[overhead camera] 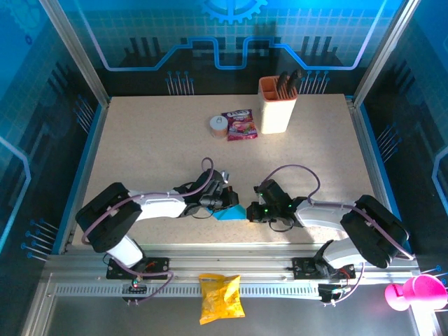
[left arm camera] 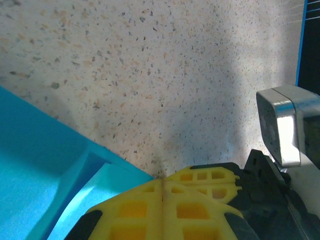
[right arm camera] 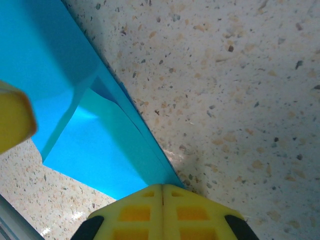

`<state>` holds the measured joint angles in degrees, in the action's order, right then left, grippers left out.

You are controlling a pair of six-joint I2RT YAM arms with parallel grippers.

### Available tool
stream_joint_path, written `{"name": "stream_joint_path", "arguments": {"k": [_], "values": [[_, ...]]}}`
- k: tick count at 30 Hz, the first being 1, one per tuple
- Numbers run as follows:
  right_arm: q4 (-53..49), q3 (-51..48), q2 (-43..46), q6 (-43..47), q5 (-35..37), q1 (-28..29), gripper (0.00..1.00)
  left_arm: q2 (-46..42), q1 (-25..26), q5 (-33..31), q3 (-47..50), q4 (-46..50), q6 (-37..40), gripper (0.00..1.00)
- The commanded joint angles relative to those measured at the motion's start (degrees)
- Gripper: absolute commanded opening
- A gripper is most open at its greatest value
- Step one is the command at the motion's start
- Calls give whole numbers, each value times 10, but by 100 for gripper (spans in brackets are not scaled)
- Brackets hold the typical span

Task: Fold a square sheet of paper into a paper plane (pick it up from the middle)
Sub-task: Third fold the triangle at the center of the table.

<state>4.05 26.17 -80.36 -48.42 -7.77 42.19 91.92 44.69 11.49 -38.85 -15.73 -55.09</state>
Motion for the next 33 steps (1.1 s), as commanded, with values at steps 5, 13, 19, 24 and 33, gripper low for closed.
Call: {"name": "stream_joint_path", "arguments": {"k": [5,13,19,24,33], "values": [[-45,-14,0,2,18,-7,0,42,-1,7,-26,-36,10,0],[-88,3,-15,0,24,-7,0,61,-2,-61,-53,58,0,0],[-100,10,-30,-3,26,-3,0,79,-7,-83,-73,113,8,0],[-108,17,-44,-3,32,3,0,91,-11,-98,-84,138,15,0],[-134,27,-75,-6,51,17,0,96,-25,-124,-100,178,29,0]]}}
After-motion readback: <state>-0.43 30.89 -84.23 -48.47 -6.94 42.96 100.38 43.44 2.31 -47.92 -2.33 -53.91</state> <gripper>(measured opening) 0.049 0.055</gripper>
